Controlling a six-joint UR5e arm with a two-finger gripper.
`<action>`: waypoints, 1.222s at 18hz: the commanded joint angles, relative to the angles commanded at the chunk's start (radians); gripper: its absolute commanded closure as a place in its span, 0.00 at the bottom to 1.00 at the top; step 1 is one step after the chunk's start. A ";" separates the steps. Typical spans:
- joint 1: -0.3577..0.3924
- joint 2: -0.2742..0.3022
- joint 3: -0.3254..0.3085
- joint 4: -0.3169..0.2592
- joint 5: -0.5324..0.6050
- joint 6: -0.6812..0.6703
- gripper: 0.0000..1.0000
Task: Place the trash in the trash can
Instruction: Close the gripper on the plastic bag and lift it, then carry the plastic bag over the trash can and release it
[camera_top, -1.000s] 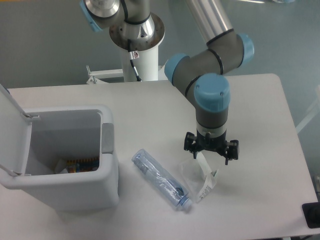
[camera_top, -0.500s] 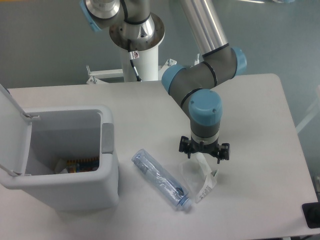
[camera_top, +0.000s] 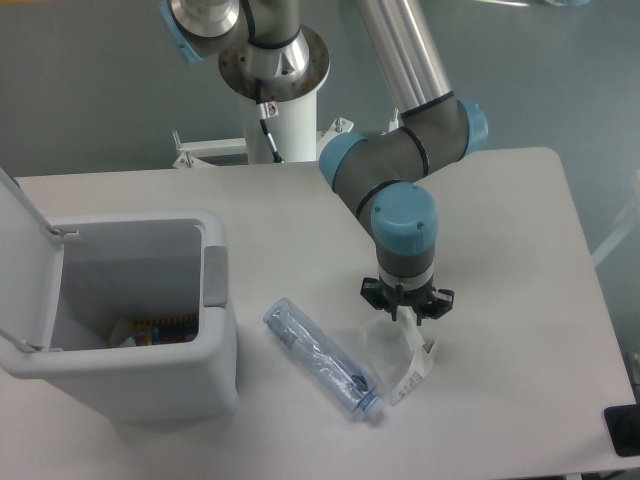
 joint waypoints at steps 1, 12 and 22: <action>0.000 -0.002 0.008 0.000 0.000 0.006 1.00; 0.074 0.095 0.133 -0.008 -0.095 -0.009 1.00; 0.074 0.215 0.265 -0.008 -0.408 -0.383 1.00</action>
